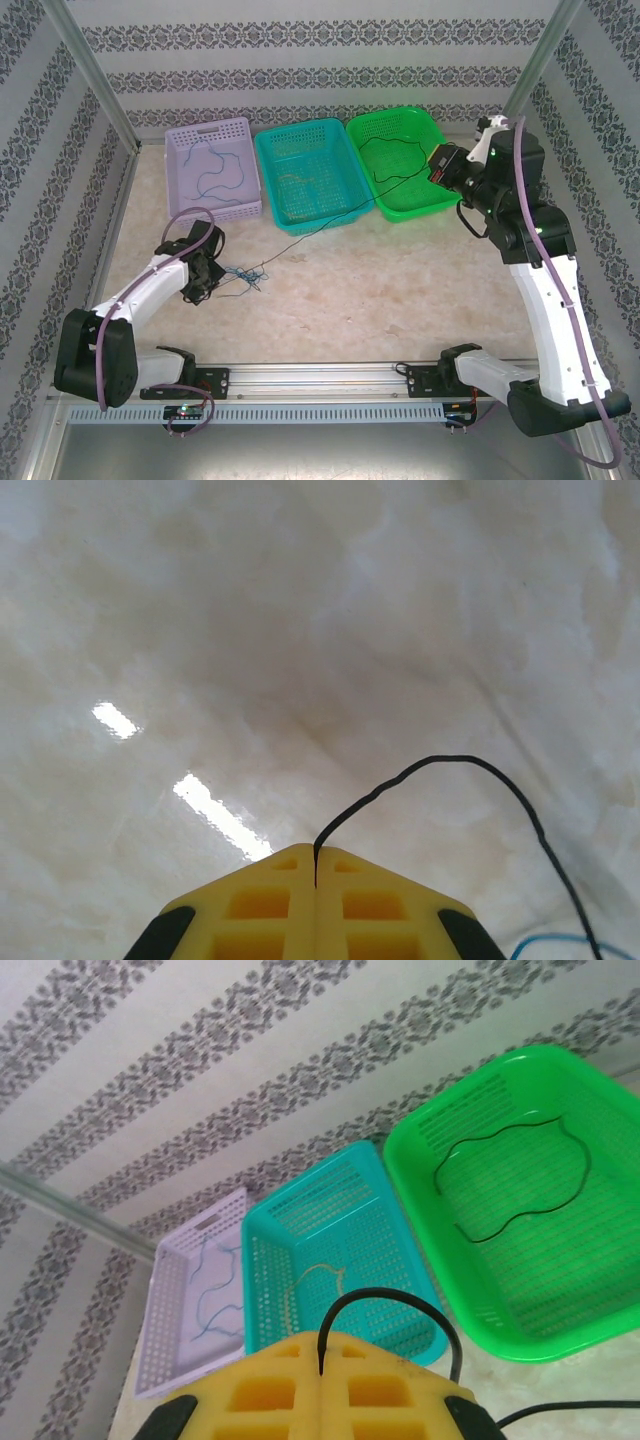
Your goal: Untangle the cables
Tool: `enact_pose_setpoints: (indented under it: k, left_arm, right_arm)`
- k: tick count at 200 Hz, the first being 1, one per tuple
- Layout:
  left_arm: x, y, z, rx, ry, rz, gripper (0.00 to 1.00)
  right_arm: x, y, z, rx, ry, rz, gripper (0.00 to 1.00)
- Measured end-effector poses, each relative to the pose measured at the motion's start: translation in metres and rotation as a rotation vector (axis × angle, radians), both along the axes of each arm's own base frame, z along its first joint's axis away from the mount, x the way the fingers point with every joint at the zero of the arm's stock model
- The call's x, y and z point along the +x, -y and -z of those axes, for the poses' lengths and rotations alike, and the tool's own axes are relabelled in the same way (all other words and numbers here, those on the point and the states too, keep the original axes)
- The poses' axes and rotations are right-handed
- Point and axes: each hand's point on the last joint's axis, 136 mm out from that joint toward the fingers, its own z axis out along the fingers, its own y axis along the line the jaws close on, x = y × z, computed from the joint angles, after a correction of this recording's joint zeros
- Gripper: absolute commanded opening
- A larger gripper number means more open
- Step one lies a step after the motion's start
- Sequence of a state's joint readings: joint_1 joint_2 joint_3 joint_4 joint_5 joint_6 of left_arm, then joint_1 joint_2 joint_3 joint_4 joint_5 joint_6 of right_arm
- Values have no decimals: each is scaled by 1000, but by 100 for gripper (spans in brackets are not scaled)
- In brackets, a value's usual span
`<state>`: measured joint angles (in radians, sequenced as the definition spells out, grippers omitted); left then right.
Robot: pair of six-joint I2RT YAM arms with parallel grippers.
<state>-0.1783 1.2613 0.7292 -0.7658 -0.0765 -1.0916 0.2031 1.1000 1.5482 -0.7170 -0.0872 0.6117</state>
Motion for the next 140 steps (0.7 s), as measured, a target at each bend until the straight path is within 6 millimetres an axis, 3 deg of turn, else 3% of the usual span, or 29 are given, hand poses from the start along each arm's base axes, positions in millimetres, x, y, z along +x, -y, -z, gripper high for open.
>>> enact_pose_setpoints:
  k: [66, 140]
  left_arm:
    - [-3, -37, 1, -9, -18, -117, 0]
    - [-6, -52, 11, -30, -71, -163, 0]
  right_arm:
    - [-7, 52, -39, -66, 102, 191, 0]
    - [-13, 77, -61, -115, 159, 281, 0]
